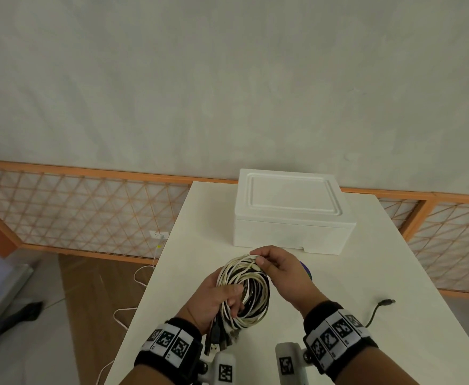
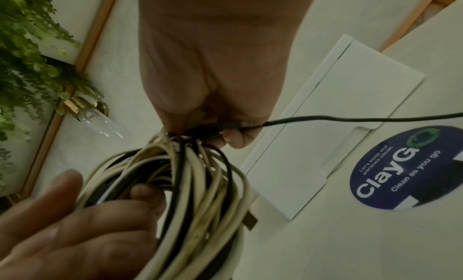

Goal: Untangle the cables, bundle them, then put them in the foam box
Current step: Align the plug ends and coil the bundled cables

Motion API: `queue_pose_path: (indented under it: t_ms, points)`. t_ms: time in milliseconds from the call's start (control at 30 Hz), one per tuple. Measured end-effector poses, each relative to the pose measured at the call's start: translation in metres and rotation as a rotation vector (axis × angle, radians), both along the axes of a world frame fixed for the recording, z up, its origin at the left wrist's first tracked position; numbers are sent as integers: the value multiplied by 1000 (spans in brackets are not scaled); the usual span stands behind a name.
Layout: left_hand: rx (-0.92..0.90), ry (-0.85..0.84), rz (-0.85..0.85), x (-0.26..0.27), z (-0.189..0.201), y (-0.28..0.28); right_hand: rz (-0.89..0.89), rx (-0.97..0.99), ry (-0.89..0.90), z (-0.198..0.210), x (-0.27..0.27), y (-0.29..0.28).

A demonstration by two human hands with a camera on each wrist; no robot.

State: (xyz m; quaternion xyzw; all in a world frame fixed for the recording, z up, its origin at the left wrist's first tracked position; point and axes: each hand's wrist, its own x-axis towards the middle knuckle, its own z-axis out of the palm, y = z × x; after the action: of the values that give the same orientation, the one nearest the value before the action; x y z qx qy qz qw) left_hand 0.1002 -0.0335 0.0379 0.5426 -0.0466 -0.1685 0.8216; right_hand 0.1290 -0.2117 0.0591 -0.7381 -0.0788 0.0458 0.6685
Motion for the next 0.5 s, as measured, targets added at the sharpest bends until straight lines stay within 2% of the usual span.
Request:
queue_pose_path:
  t_ms: [67, 167, 233, 400, 500]
  points:
    - [-11, 9, 4, 1, 2, -1, -22, 35, -14, 2, -2, 0]
    - [-7, 27, 1, 1, 2, 1, 24, 118, 67, 5, -4, -1]
    - [3, 21, -9, 2, 1, 1, 48, 106, 68, 4, -5, -2]
    - [83, -33, -71, 3, -2, 4, 90, -127, -9, 18, 1, -11]
    - [130, -41, -107, 1, -3, 2, 54, -244, -95, 21, 7, -14]
